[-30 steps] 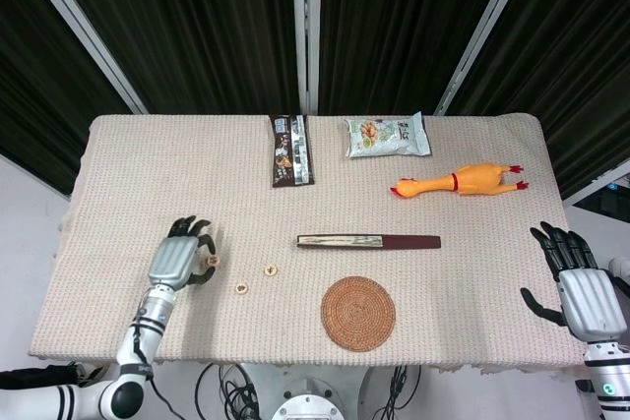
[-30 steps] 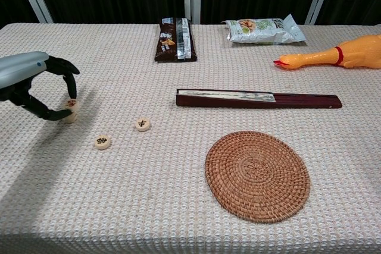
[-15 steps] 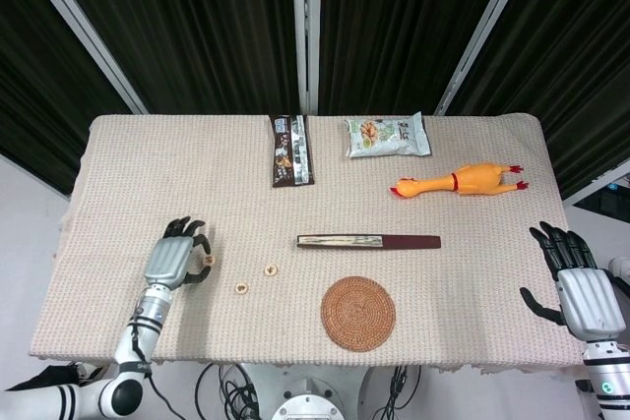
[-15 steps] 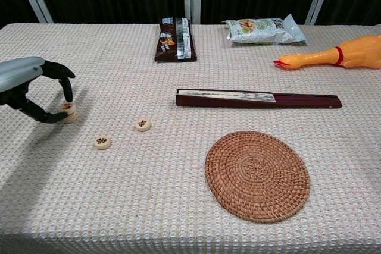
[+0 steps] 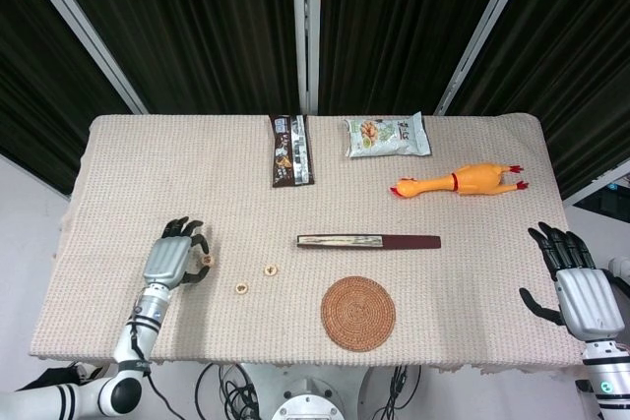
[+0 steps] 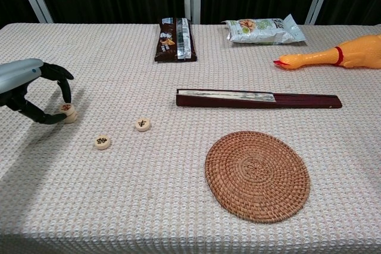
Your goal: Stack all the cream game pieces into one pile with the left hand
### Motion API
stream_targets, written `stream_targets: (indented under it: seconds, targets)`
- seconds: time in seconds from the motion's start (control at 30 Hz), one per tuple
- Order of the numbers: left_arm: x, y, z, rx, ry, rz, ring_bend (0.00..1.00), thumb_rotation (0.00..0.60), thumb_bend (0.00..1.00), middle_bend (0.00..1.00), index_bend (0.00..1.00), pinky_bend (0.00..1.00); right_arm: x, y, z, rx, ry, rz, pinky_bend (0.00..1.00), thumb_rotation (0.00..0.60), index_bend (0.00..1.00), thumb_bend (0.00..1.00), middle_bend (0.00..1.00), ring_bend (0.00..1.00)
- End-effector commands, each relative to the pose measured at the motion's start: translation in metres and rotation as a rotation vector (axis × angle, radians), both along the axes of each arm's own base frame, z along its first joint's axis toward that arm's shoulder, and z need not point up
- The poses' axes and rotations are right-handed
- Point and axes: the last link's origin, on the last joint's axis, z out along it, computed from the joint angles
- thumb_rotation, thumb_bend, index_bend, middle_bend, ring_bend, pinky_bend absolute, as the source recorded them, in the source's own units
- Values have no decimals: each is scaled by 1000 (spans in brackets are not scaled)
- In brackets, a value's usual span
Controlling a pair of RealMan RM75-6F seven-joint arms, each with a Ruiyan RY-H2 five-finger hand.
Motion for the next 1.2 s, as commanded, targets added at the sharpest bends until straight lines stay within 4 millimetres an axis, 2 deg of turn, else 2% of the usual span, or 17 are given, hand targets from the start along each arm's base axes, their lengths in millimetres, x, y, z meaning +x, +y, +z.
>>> stream_targets:
  seconds: [0.03,0.67,0.77,0.93,1.03,1.2]
  targets:
    - [0,0,0,-1,-3,1,0,600,288,131,488,0,0,0,0,-1,0,0,0,600,0,236,0,0]
    - [2,-3,3,-2,-15,-6,0,600,287,131,401,0,0,0,1,-4,-4,-5,0,600,0,244,0,0]
    - [9,-7,8,9,-26,-32,0,600,287,131,400,0,0,0,2,-9,-6,-5,0,600,0,245,0,0]
    - [33,-19,11,5,-32,-113,0,600,287,131,411,0,0,0,2,-7,-5,-4,0,600,0,244,0,0]
    - [42,-28,6,-18,-40,-140,0,600,287,131,425,0,0,1,3,-11,-8,-1,0,600,0,244,0,0]
    - [47,-39,-9,-51,-28,-170,0,600,287,129,430,0,0,3,8,-26,-22,4,0,600,0,244,0,0]
